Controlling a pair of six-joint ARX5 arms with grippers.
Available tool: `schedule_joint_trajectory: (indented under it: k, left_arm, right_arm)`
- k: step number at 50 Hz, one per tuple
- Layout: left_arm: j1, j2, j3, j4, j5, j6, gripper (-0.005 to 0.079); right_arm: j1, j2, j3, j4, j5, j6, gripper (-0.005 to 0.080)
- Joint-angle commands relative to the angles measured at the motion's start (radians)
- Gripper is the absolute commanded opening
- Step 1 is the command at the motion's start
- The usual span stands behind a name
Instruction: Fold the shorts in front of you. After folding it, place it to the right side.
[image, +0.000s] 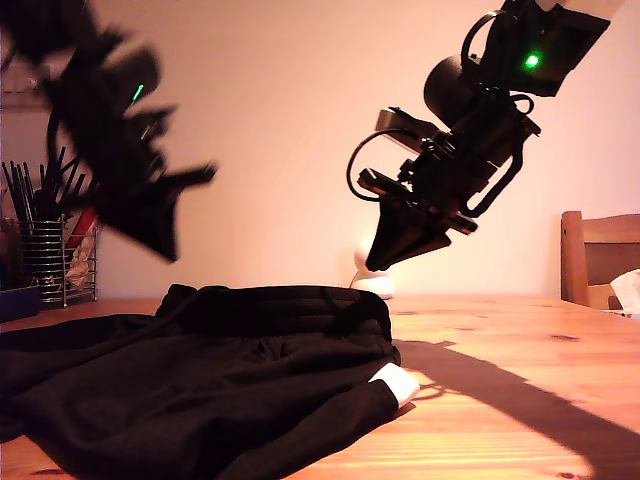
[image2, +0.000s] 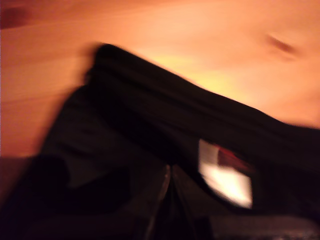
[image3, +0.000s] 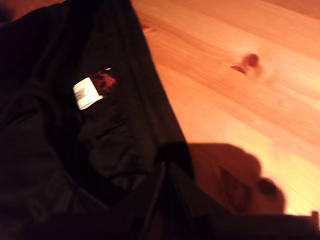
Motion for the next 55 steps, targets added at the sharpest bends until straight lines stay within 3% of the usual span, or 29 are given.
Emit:
schedule_joint_trajectory:
  k: [1,23,31,55]
  left_arm:
    - [0.0,0.052,-0.025,0.035,0.0,-0.003,-0.0024]
    - [0.02,0.246,-0.023,0.227,-0.012,-0.039,-0.0024]
    - [0.01,0.29,0.002,0.236,0.073,-0.047,-0.0024]
    - [-0.18,0.363,0.129,0.264,0.194,-0.001,-0.0024]
  right_arm:
    - [0.006,-0.003,0.0,0.003,-0.006,0.014,-0.0013]
    - [0.01,-0.003,0.0,-0.005,-0.005,0.021,-0.0013]
    - [0.01,-0.003,0.0,-0.005,-0.002,0.001,-0.0013]
    - [-0.024,-0.028,0.0,-0.014,-0.002,-0.002,-0.0013]
